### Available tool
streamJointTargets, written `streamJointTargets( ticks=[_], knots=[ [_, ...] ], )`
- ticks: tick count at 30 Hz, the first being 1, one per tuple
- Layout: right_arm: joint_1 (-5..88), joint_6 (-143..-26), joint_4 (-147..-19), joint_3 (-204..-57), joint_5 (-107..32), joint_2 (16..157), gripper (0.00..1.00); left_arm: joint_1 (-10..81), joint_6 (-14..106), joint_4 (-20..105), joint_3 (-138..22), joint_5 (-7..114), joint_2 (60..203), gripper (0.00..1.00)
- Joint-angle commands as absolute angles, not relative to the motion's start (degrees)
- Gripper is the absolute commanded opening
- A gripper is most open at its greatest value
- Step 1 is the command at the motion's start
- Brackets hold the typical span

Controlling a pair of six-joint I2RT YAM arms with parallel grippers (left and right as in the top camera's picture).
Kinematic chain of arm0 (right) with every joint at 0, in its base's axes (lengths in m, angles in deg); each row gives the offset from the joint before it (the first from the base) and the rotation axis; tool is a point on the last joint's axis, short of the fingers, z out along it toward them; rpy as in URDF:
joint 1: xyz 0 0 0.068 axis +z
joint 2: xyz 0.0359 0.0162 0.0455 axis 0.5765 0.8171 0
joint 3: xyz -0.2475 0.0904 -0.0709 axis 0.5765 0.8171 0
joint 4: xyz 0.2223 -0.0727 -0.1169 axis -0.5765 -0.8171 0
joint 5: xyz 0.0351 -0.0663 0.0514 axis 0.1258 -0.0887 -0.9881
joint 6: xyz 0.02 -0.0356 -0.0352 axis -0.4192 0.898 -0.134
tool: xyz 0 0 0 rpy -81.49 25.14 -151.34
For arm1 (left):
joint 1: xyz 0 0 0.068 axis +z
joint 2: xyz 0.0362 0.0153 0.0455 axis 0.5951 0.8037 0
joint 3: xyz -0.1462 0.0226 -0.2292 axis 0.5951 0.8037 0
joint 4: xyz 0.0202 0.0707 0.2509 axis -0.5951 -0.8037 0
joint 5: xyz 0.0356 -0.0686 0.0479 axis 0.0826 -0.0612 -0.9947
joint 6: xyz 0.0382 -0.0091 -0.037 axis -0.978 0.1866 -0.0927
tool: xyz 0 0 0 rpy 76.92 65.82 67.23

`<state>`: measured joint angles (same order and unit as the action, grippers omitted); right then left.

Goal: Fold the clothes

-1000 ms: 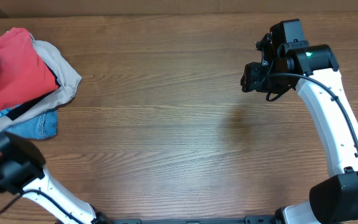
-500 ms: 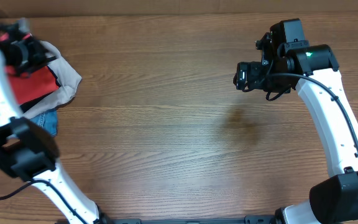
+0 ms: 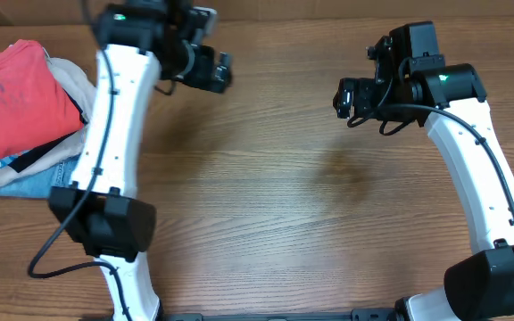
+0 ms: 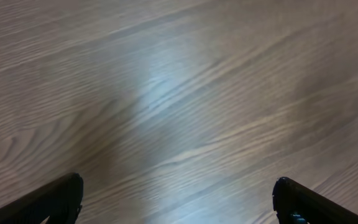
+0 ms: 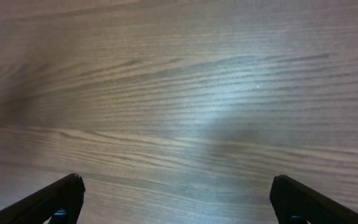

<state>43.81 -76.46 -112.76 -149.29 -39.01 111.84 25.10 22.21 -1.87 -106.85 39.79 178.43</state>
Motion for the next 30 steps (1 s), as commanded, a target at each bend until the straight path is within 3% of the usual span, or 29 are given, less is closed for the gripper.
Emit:
streamJointTargets(
  ticks=[1,10,18,23,30],
  knots=[
    [43.4,-76.4,-112.7,-149.9,-38.5,111.6,1.00,23.7,24.3,-3.5,-107.5,35.7,176.8,1.00],
    [43.4,-81.4,-120.1,-149.9,-36.3,111.5,1.00,24.3,27.0,-20.6,-107.5,35.7,176.8,1.00],
    [43.5,-82.5,-127.4,-149.9,-37.0,107.1,1.00,23.4,29.0,-20.6,-102.8,40.1,173.0,1.00],
    [43.5,-82.6,-133.6,-149.3,-37.0,101.7,1.00,23.3,29.4,-20.6,-94.8,35.7,165.8,1.00],
    [43.5,-82.8,-123.6,-138.7,-36.9,84.5,1.00,23.3,28.6,-13.2,-84.1,26.6,148.1,1.00]
  ],
)
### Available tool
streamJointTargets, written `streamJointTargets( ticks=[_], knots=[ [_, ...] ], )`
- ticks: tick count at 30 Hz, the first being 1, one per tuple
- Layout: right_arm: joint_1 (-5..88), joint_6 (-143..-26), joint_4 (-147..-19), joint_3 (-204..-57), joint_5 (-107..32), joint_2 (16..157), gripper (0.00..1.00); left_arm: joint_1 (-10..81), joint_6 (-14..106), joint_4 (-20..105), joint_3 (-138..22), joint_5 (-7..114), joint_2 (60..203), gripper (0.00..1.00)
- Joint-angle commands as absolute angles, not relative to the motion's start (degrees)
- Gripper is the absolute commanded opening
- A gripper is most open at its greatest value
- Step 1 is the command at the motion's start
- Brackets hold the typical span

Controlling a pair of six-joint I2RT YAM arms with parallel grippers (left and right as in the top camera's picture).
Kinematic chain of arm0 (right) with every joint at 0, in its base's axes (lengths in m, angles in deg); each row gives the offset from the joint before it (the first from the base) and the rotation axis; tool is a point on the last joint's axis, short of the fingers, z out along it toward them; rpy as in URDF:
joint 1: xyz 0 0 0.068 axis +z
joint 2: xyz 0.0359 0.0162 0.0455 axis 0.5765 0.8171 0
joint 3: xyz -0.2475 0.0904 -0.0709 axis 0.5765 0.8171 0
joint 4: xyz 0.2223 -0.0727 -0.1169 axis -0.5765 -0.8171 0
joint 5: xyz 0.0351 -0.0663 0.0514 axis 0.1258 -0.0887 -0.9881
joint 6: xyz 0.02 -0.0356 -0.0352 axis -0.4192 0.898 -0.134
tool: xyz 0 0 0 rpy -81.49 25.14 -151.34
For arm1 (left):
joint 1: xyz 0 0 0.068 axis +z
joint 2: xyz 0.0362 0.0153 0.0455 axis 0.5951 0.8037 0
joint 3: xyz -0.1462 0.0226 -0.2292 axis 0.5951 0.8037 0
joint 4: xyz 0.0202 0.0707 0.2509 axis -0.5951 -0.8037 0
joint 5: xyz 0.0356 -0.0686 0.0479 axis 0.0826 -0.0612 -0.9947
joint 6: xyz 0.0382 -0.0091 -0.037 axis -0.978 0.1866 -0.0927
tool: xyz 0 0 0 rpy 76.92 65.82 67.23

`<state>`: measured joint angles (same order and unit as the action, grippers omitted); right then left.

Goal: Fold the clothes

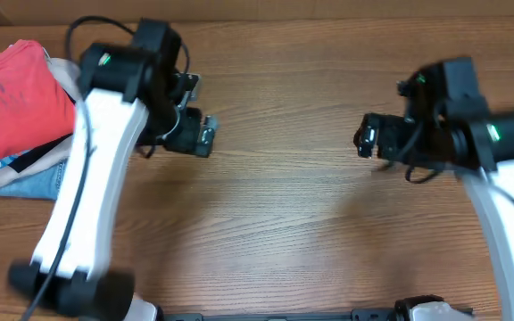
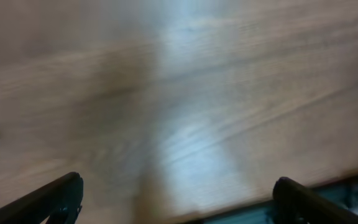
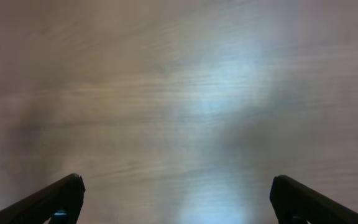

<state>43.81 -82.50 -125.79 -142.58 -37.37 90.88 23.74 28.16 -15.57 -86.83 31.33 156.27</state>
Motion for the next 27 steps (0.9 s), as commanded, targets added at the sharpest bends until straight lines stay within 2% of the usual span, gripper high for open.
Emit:
streamJointTargets(
  ticks=[1,5,9,14,18,27],
  knots=[
    [43.5,-82.8,-121.0,-135.8,-36.6,80.9,1.00,23.4,28.0,-10.6,-82.0,26.7,144.5,1.00],
    [43.5,-82.7,-113.6,-124.6,-33.9,68.1,1.00,23.3,26.2,-1.7,-73.4,26.1,131.2,1.00],
    [43.5,-82.8,-107.6,-114.3,-31.0,56.9,1.00,23.4,26.1,7.2,-62.3,19.6,117.5,1.00],
    [43.5,-82.8,-106.2,-108.1,-30.8,50.9,1.00,23.4,30.3,10.7,-50.9,10.4,103.7,1.00],
    [43.5,-82.8,-110.0,-108.0,-30.8,51.2,1.00,23.4,30.0,10.5,-46.8,9.1,99.1,1.00],
    [43.5,-82.8,-111.2,-108.0,-30.8,51.2,1.00,23.4,30.0,4.1,-46.7,9.1,99.3,1.00]
  ],
)
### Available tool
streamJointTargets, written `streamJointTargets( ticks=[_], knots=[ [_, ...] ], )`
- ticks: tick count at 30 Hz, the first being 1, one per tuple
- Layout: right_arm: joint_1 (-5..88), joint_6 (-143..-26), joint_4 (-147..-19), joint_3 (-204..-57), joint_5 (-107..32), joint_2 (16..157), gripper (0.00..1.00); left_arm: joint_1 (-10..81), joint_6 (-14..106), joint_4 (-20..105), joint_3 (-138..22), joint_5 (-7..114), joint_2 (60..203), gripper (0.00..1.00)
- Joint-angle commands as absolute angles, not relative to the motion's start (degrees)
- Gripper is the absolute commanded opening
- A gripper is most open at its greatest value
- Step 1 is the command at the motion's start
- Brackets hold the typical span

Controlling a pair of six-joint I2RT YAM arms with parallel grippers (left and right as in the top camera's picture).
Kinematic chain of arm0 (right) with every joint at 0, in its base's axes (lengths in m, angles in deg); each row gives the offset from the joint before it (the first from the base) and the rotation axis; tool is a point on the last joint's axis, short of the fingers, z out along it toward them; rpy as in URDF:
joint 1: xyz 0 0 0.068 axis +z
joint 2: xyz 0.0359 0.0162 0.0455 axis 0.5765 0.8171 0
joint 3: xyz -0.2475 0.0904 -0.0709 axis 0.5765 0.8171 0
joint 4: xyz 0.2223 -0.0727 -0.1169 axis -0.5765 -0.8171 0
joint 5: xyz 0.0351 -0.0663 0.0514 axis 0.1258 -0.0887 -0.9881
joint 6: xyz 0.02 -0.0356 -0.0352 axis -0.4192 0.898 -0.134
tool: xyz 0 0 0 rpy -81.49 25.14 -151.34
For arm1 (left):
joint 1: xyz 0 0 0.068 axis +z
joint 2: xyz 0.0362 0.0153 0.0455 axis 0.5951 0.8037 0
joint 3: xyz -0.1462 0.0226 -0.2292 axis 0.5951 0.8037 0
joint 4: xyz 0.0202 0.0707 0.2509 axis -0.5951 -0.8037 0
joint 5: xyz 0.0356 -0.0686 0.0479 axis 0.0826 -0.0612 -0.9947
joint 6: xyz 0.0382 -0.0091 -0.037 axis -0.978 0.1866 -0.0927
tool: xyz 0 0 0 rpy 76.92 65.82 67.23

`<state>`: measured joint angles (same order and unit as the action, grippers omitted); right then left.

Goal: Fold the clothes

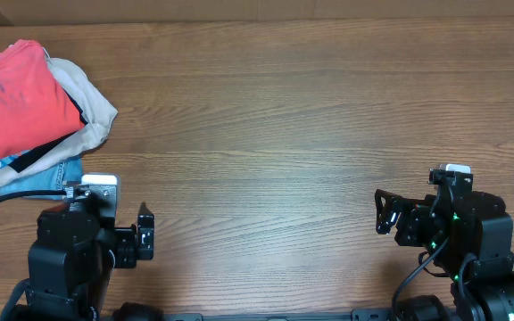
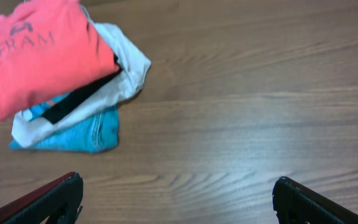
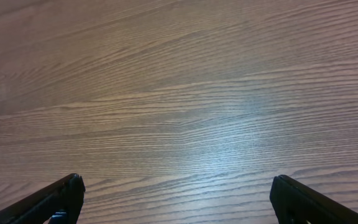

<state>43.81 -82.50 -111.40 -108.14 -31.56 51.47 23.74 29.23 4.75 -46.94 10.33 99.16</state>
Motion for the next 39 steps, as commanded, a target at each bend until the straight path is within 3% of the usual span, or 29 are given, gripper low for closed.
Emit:
streamJointTargets(
  ticks=[1,22,39],
  knots=[
    [43.5,-82.8,-111.2,-108.0,-30.8,51.2,1.00,23.4,30.0,3.7,-46.7,9.1,99.3,1.00],
    [43.5,-81.8,-112.1,-107.0,-27.3,46.8,1.00,23.4,30.0,3.1,-46.7,9.1,99.3,1.00],
    [39.5,-74.9,-75.8,-75.2,-28.1,15.7,1.00,23.4,30.0,3.1,-46.7,9.1,99.3,1.00]
  ],
)
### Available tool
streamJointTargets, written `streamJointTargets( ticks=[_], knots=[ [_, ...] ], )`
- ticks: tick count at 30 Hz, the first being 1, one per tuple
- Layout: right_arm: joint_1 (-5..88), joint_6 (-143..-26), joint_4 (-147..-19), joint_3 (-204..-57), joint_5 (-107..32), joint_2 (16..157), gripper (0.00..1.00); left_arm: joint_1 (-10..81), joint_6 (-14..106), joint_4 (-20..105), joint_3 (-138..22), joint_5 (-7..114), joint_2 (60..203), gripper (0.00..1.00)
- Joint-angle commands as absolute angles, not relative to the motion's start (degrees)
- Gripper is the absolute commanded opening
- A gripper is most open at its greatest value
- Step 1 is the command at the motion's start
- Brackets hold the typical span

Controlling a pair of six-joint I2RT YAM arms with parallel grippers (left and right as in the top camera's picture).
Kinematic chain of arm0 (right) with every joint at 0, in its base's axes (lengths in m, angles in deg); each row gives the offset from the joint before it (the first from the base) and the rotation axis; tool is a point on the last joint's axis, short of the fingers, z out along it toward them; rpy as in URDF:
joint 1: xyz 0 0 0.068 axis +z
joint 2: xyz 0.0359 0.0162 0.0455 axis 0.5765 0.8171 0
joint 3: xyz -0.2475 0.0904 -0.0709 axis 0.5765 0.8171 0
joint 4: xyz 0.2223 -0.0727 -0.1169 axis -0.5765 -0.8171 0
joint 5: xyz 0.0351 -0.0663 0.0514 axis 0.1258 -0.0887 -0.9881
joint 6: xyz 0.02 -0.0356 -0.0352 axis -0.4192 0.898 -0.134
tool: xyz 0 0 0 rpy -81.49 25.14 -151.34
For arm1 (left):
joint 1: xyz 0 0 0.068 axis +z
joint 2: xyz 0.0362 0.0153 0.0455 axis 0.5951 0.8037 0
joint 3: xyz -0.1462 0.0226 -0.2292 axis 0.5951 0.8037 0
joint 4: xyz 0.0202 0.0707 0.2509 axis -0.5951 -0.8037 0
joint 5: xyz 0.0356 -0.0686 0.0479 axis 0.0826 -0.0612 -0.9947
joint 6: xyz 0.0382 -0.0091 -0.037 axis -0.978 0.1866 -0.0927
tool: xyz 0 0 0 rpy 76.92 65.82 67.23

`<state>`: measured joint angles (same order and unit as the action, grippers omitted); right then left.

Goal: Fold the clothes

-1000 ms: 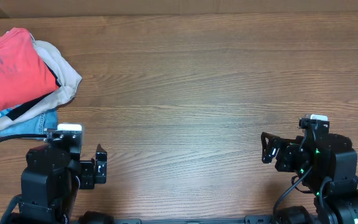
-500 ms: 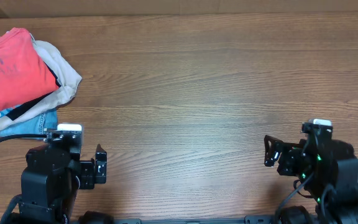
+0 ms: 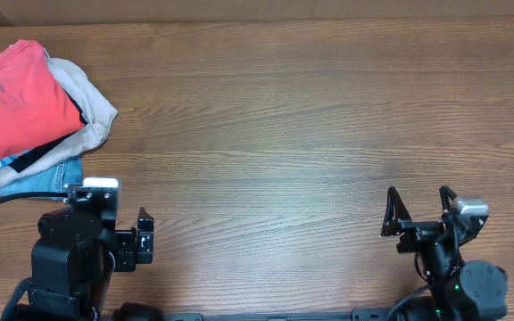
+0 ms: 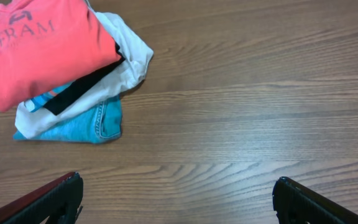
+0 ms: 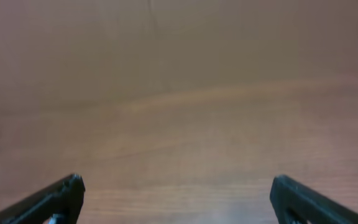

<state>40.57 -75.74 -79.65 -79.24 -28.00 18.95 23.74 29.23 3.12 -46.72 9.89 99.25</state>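
A stack of folded clothes (image 3: 29, 107) lies at the table's far left: a red shirt (image 4: 39, 46) on top, a white garment (image 4: 120, 65) under it, black and light blue pieces, and denim (image 4: 89, 127) at the bottom. My left gripper (image 3: 141, 241) is open near the front left edge, empty, well short of the stack. My right gripper (image 3: 415, 207) is open at the front right, empty, its view blurred over bare wood.
The wooden table (image 3: 275, 134) stretches between the two arms. A black cable (image 3: 7, 201) runs from the left arm toward the left edge. Both arm bases sit at the front edge.
The right arm has folded further back toward the front right edge and its gripper now points along the table. The left arm has barely shifted. The clothes stack is unchanged.
Both arms were reached out over the far half of the table, grippers open and empty. Then they were nearer the middle, blurred. Then both were folded at the front edge, where they stay now. The stack at the left has not changed.
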Motion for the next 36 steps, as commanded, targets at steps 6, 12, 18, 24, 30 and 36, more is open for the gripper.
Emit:
streamJointTargets(
  ticks=[6,12,18,24,30,36],
  knots=[
    [37.6,-73.1,-57.5,-65.8,-28.0,15.7,1.00,23.4,30.0,3.1,-46.7,9.1,99.3,1.00],
    [36.9,-70.5,-49.5,-58.2,-29.4,15.7,1.00,23.4,30.0,3.1,-46.7,9.1,99.3,1.00],
    [36.9,-70.7,-54.8,-57.4,-32.4,15.7,1.00,23.4,30.0,3.1,-46.7,9.1,99.3,1.00],
    [36.9,-70.7,-54.8,-57.4,-32.3,15.7,1.00,23.4,30.0,3.1,-46.7,9.1,99.3,1.00],
    [36.9,-70.7,-54.8,-57.4,-32.3,15.7,1.00,23.4,30.0,3.1,-46.7,9.1,99.3,1.00],
    [36.9,-70.7,-54.8,-57.4,-32.3,15.7,1.00,23.4,30.0,3.1,-46.7,9.1,99.3,1.00]
  ],
)
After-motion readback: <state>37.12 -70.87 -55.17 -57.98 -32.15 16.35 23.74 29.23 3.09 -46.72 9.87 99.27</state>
